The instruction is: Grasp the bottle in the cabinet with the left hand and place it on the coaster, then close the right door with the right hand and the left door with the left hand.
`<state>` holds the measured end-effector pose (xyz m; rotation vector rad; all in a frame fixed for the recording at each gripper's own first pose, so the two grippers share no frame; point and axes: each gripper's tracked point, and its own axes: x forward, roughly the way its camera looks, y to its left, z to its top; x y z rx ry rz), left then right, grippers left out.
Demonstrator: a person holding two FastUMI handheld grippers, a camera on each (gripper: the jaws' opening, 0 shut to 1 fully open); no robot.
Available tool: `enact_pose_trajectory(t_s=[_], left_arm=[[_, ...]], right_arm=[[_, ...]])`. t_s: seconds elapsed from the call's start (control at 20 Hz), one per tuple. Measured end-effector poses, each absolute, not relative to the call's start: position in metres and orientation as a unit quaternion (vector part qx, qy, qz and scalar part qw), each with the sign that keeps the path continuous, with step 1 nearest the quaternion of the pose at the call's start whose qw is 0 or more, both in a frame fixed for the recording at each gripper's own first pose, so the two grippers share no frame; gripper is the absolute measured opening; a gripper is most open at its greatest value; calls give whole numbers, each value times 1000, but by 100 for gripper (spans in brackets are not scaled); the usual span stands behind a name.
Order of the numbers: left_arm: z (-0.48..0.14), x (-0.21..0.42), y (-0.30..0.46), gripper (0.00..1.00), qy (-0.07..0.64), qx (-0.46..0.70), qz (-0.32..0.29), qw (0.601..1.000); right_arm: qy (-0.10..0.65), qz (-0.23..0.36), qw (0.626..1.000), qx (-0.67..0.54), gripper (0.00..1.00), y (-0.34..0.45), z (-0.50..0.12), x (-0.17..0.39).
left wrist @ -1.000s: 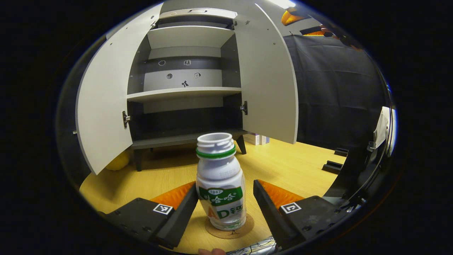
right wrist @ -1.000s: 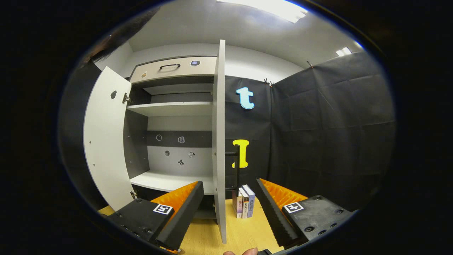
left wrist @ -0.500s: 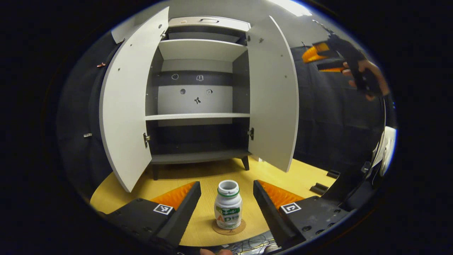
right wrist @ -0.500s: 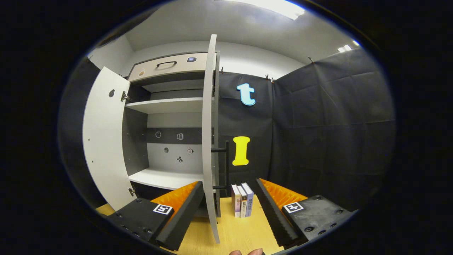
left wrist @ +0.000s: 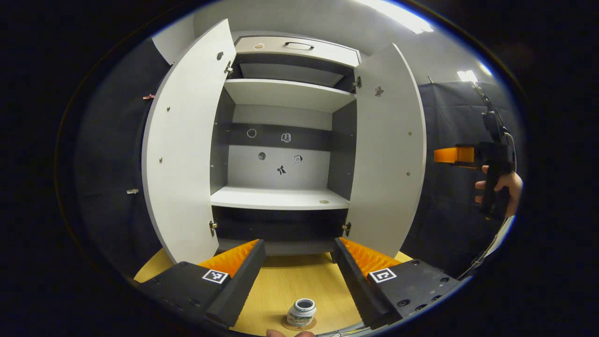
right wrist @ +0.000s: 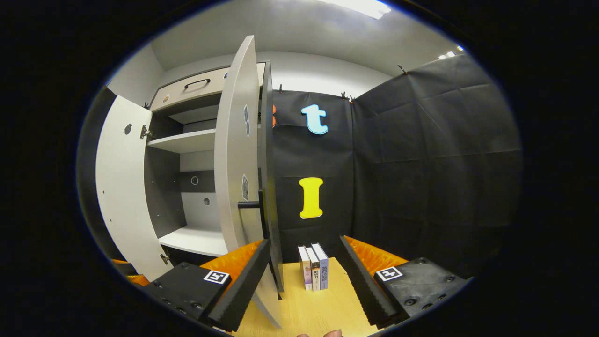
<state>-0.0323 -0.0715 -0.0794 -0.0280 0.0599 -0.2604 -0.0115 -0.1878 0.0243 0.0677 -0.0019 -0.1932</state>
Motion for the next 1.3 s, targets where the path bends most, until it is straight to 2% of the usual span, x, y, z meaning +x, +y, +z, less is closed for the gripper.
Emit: enact_pose_trajectory(t_s=[0.4, 0.75, 1.3], left_arm=[[-63, -22, -44, 94, 45, -52, -97, 993], [-62, -19, -8, 95, 39, -21, -77, 996], [-60, -27, 41, 95, 34, -29, -65, 997]], right_arm=[[1, -67, 997, 35, 98, -162, 27, 3], [-2, -63, 997, 34, 96, -140, 26, -2], [-4, -2, 1000, 28, 98, -44, 22, 25]])
